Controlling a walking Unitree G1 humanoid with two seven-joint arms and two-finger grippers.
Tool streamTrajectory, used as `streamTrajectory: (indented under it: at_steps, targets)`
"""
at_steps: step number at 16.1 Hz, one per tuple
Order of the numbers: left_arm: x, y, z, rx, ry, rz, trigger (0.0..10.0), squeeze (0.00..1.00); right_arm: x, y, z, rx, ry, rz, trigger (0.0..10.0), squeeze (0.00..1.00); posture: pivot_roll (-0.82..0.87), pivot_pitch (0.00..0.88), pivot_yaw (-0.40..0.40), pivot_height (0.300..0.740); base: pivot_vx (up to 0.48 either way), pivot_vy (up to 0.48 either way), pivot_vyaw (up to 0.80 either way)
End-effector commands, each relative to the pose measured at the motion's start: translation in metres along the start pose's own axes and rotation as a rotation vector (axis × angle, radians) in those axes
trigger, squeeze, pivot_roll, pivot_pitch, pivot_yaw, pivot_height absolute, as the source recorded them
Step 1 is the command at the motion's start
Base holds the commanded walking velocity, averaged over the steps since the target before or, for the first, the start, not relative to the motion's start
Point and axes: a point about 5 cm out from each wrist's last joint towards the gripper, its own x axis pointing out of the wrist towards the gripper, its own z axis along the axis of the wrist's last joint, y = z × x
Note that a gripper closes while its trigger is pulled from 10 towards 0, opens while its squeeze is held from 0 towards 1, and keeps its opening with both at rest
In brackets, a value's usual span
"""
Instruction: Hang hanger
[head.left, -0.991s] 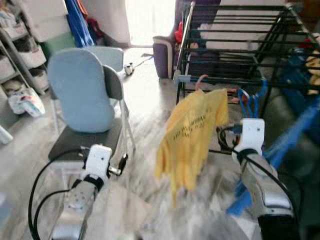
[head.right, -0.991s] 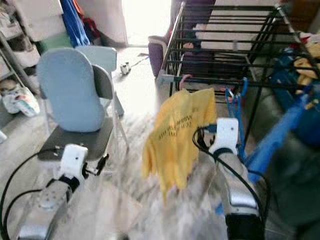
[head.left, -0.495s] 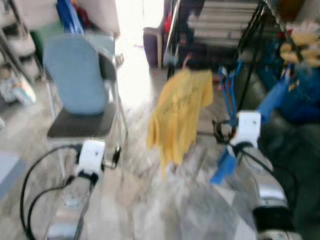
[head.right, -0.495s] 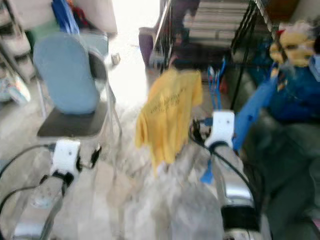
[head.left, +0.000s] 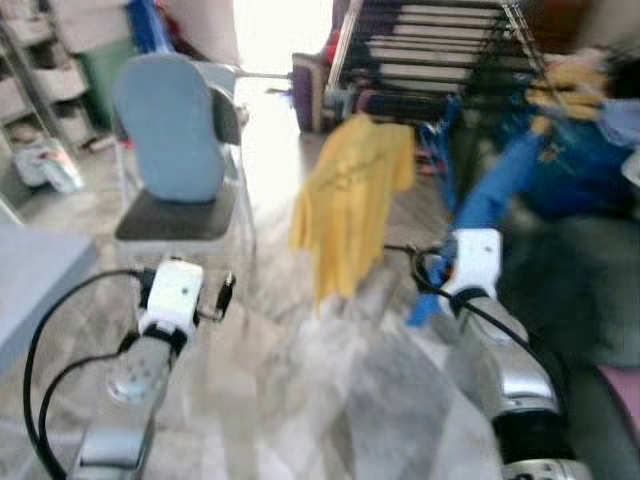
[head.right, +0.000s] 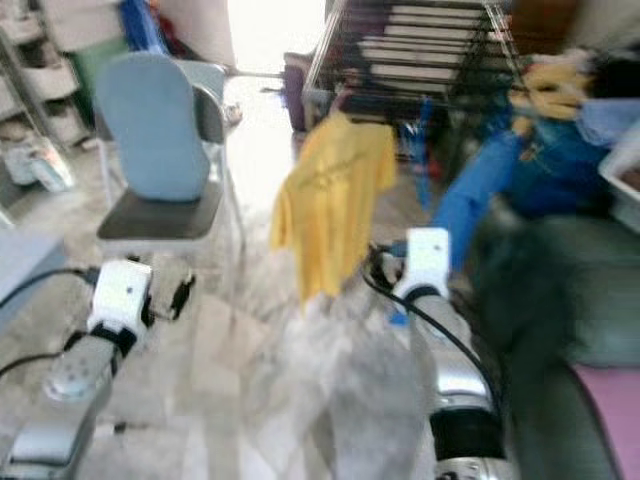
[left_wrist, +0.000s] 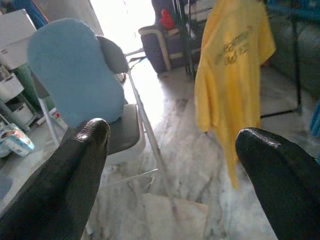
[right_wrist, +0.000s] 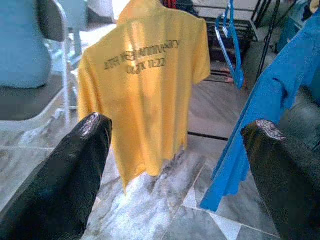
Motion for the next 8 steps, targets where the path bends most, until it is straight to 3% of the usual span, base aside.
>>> streamTrajectory:
  at_steps: [1, 3, 5, 8]
  targets:
    - [-0.002, -0.010, -0.003, 0.000, 0.015, -0.022, 10.0, 0.00, 0.000, 0.002, 0.001, -0.005, -0.007, 0.015, 10.0, 0.00, 0.01, 0.000, -0.001, 0.740, -0.337, 0.000, 0.00]
    - [-0.008, -0.011, -0.005, 0.031, -0.013, -0.014, 10.0, 0.00, -0.002, 0.004, 0.001, 0.006, -0.016, 0.035, 10.0, 0.00, 0.00, 0.000, 0.008, 0.740, -0.133, 0.000, 0.00]
    - [-0.014, 0.005, -0.014, -0.044, 0.036, 0.107, 10.0, 0.00, -0.001, 0.003, 0.004, 0.016, -0.027, 0.036, 10.0, 0.00, 0.00, 0.000, 0.007, 0.740, 0.000, 0.000, 0.00]
    - [-0.016, 0.013, -0.012, -0.040, 0.023, 0.148, 10.0, 0.00, -0.001, 0.006, 0.001, 0.002, -0.020, 0.054, 10.0, 0.00, 0.01, 0.000, -0.003, 0.740, 0.000, 0.000, 0.00]
